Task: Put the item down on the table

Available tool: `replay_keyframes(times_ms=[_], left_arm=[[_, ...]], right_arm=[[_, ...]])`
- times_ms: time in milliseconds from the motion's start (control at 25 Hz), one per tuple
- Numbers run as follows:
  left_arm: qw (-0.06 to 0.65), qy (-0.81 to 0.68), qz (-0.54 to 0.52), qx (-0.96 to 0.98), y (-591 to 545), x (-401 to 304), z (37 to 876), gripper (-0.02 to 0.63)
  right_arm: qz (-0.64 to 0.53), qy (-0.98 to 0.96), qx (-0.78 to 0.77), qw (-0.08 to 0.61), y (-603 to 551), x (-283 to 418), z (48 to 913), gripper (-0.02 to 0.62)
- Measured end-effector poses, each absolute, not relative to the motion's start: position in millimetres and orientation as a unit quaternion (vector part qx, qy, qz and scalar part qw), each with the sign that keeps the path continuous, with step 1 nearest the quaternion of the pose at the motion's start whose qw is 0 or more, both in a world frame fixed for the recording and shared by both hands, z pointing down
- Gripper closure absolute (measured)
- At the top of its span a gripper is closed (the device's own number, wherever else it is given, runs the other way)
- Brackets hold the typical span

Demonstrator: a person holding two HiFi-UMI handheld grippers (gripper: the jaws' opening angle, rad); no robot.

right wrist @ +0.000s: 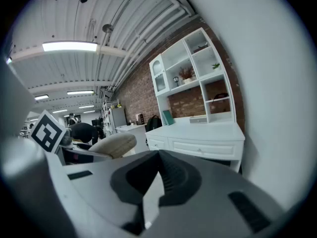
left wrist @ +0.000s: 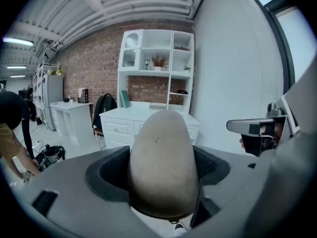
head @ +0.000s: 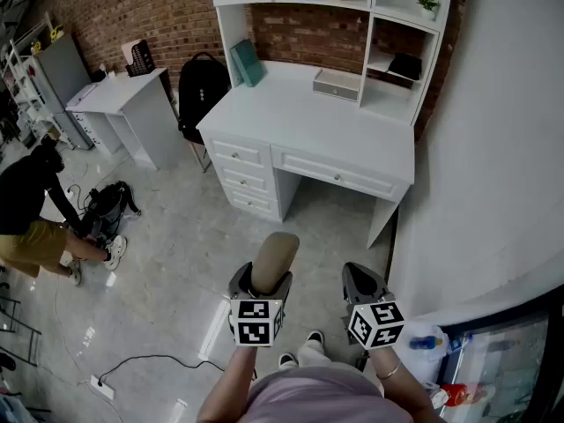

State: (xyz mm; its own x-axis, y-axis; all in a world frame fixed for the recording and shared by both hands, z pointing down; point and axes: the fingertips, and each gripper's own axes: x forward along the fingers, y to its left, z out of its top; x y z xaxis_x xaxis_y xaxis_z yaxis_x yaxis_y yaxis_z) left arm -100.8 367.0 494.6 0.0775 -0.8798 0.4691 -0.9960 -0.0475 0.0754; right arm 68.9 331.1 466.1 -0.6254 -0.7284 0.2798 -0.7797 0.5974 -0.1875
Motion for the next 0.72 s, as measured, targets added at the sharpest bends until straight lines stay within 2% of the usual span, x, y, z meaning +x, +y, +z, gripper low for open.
replay_keyframes(times_ms=[720], left_arm=[[0.193, -0.672, 0.155, 0.698, 308.9, -85.4, 498.3, 0.224]], right_arm=[[0.159, -0.896, 0.409, 0.071, 276.8, 90.2, 469.6, 0.594]])
